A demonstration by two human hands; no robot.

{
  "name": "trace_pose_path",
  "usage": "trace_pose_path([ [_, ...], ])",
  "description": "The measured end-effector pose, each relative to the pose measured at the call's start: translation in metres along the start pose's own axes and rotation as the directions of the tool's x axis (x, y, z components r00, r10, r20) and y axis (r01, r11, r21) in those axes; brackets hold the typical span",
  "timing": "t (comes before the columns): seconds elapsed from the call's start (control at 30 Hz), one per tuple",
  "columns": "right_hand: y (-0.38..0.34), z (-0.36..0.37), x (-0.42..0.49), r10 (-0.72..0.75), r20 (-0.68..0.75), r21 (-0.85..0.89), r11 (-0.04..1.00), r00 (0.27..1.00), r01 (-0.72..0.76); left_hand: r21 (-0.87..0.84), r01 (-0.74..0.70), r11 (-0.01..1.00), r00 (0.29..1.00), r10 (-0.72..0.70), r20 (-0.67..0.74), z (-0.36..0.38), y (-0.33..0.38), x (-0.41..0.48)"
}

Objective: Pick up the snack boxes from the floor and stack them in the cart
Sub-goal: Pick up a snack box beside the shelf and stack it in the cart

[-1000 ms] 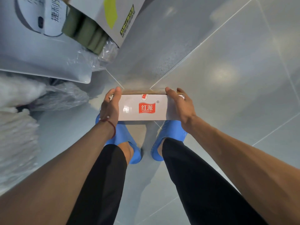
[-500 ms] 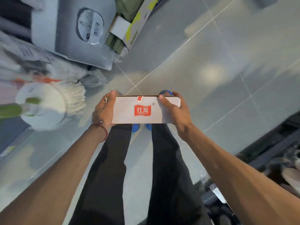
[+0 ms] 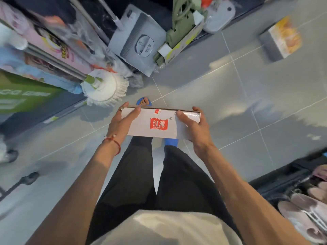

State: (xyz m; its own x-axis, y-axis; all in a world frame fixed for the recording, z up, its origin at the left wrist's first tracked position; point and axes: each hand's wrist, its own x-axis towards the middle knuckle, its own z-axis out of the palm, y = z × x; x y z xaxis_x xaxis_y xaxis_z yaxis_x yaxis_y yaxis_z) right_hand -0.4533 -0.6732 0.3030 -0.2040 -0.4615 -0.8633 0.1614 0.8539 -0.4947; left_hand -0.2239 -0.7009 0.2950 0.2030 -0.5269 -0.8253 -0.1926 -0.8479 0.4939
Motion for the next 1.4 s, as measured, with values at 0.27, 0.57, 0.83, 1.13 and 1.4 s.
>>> trace_pose_path([
  [0.27,-0.027,-0.022,-0.086,-0.142,0.106,-0.136,0.978,0.984,0.156,-0.349,-0.124,0.929,0.985,0.072,-0.158,-0.014,-0.012,-0.114],
  [0.57,-0.022,0.006,-0.157,-0.106,0.296,-0.246,0.952,0.949,0.183,-0.518,-0.228,0.825,0.931,0.029,-0.364,-0.050,-0.050,-0.205],
  [0.83,0.022,0.094,-0.217,-0.084,0.506,-0.403,0.857,0.858,0.321,-0.648,-0.272,0.711,0.845,-0.147,-0.515,-0.114,-0.139,-0.263],
  [1.13,0.118,0.187,-0.301,-0.089,0.617,-0.514,0.707,0.782,0.486,-0.720,-0.307,0.622,0.775,-0.276,-0.568,-0.195,-0.266,-0.323],
  [1.4,0.204,0.265,-0.365,0.003,0.707,-0.554,0.625,0.707,0.550,-0.775,-0.363,0.518,0.682,-0.420,-0.600,-0.264,-0.361,-0.372],
])
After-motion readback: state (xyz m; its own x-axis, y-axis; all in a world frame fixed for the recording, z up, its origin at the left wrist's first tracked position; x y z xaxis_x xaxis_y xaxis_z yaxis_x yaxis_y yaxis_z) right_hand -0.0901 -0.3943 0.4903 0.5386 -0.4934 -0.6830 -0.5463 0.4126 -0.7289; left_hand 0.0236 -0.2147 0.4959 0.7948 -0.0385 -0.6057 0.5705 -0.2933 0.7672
